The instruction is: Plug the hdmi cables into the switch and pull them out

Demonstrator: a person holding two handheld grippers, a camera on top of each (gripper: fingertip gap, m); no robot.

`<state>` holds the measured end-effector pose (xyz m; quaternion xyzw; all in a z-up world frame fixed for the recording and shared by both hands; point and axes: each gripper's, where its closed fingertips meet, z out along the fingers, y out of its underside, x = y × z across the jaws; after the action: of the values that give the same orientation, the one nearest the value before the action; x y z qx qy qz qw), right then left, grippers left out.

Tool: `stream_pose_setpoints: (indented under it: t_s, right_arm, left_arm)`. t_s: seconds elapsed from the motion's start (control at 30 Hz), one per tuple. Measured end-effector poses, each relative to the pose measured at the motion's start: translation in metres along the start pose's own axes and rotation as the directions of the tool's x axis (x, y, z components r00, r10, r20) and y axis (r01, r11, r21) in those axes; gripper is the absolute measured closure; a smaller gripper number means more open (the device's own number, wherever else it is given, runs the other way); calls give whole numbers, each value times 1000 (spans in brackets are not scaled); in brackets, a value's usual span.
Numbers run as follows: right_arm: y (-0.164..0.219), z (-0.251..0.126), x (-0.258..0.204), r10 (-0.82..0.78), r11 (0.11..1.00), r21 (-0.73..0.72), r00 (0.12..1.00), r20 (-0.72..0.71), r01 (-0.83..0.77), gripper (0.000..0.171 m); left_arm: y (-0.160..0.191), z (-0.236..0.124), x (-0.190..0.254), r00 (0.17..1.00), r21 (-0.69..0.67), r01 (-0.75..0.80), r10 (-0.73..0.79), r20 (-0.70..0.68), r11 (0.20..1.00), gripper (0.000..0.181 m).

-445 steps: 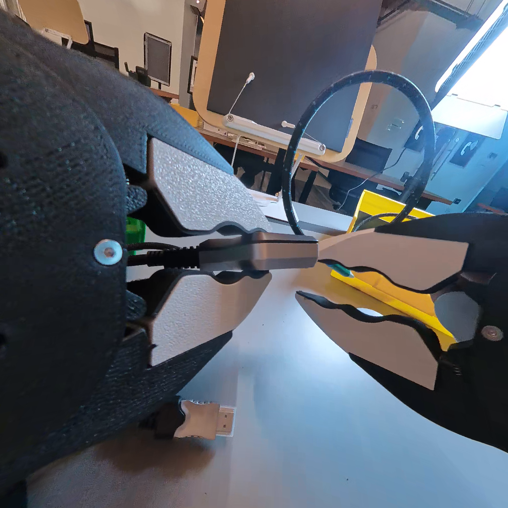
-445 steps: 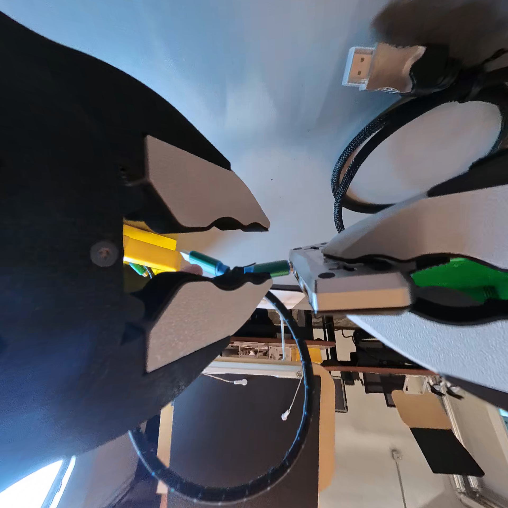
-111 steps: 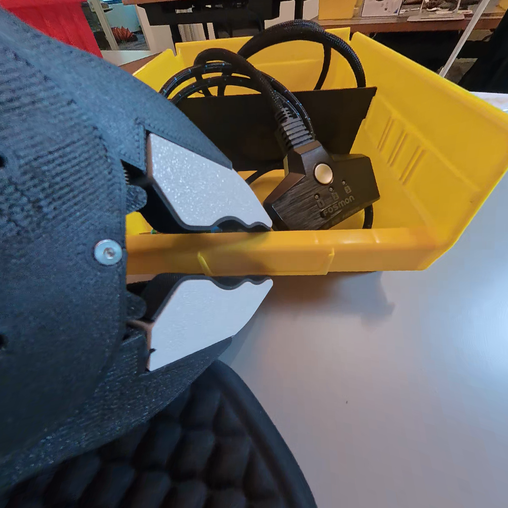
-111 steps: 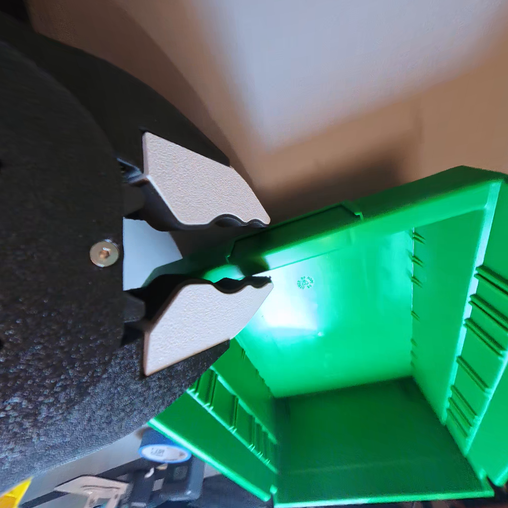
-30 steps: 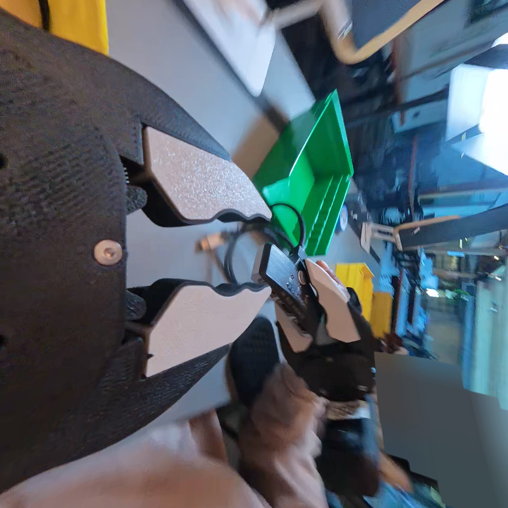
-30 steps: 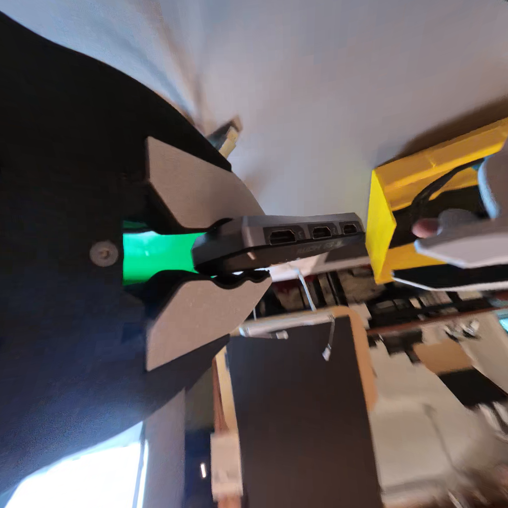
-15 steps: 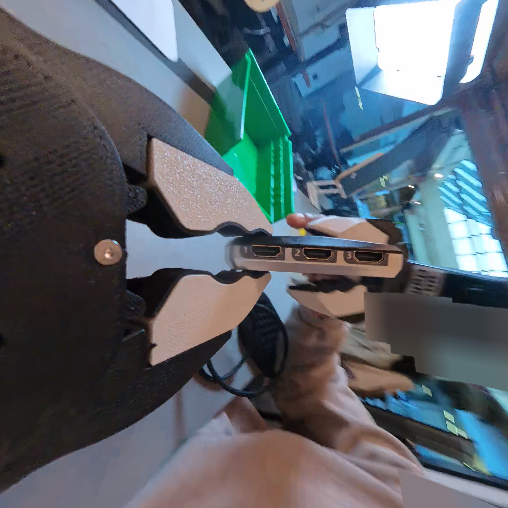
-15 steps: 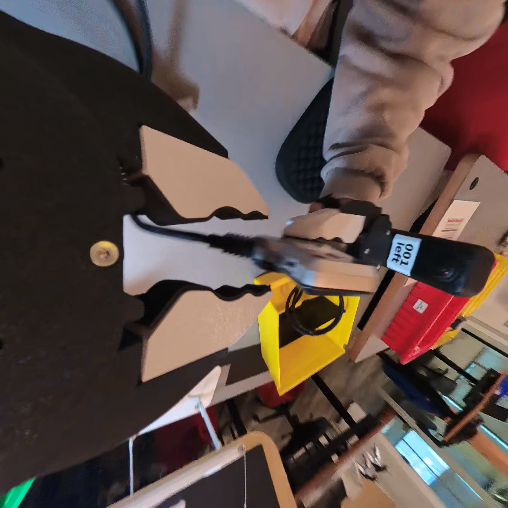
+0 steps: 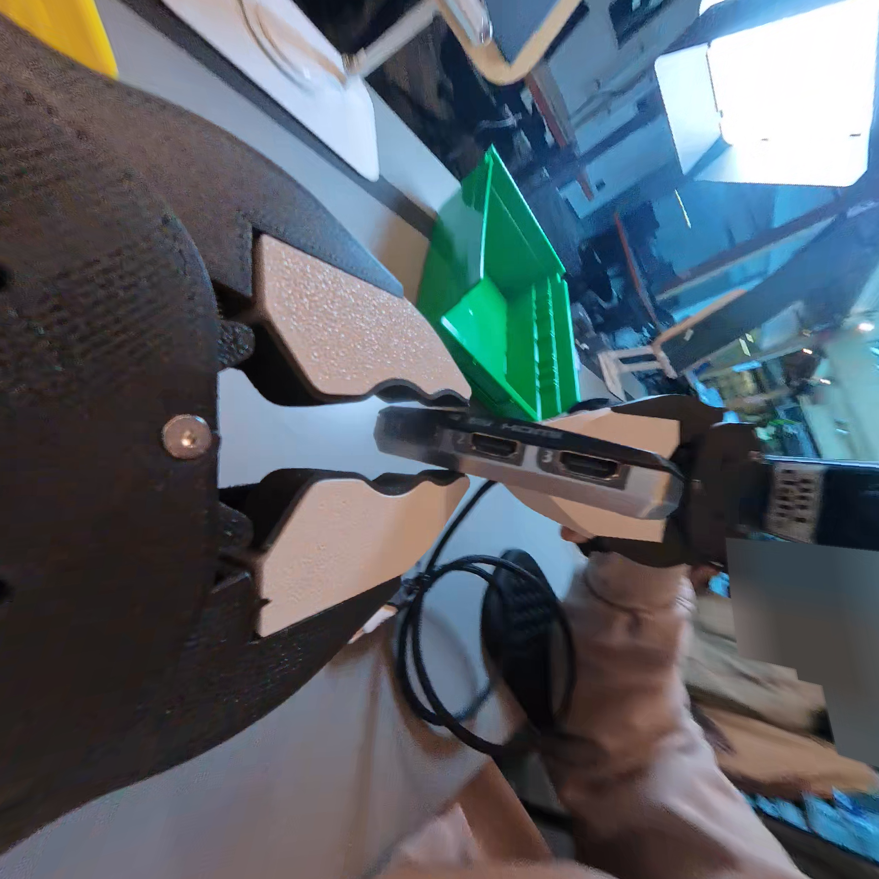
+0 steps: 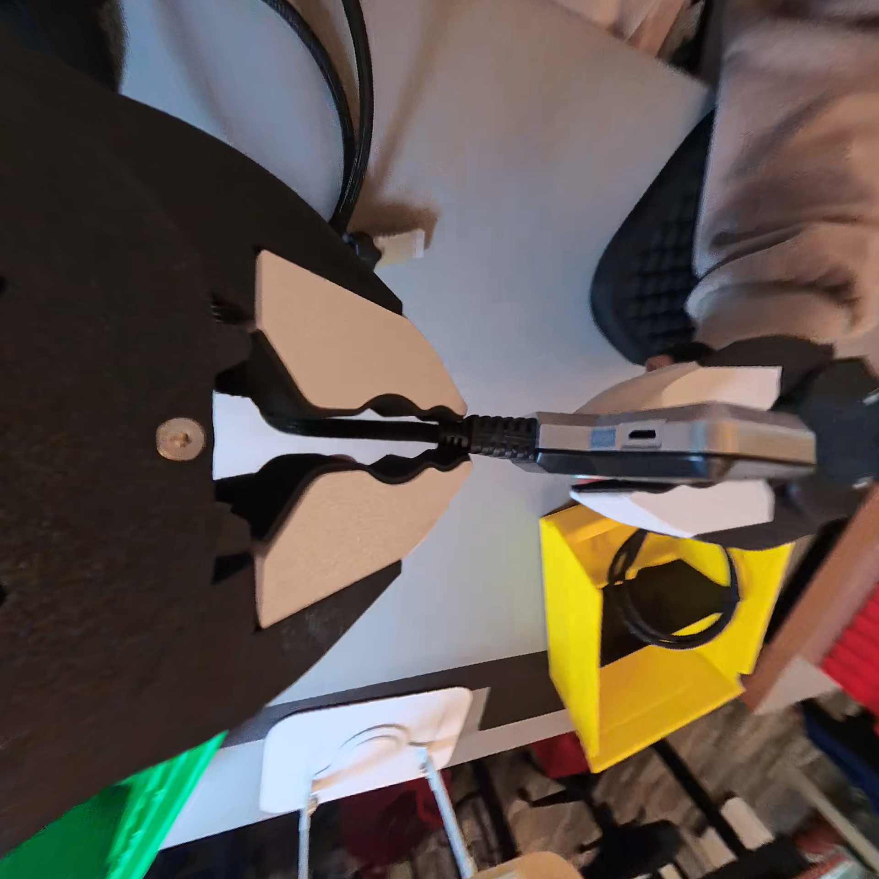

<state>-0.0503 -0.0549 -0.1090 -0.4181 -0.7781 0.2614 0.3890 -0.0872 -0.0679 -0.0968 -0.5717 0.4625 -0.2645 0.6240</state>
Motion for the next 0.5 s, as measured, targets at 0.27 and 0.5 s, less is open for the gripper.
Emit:
stream_pose_setpoints:
  t_s: [0.27,0.5]
  right_arm:
    - [6,-4,-3,-89,994,-63,995,-34,86,160]
    - [-15,3,0,-224,974,9,960,-166,228,142]
  left_arm:
    - [21,7,2,963,-205,-235,256,80,950,158]
    - [10,5,1,906,-219,-373,405,122,901,158]
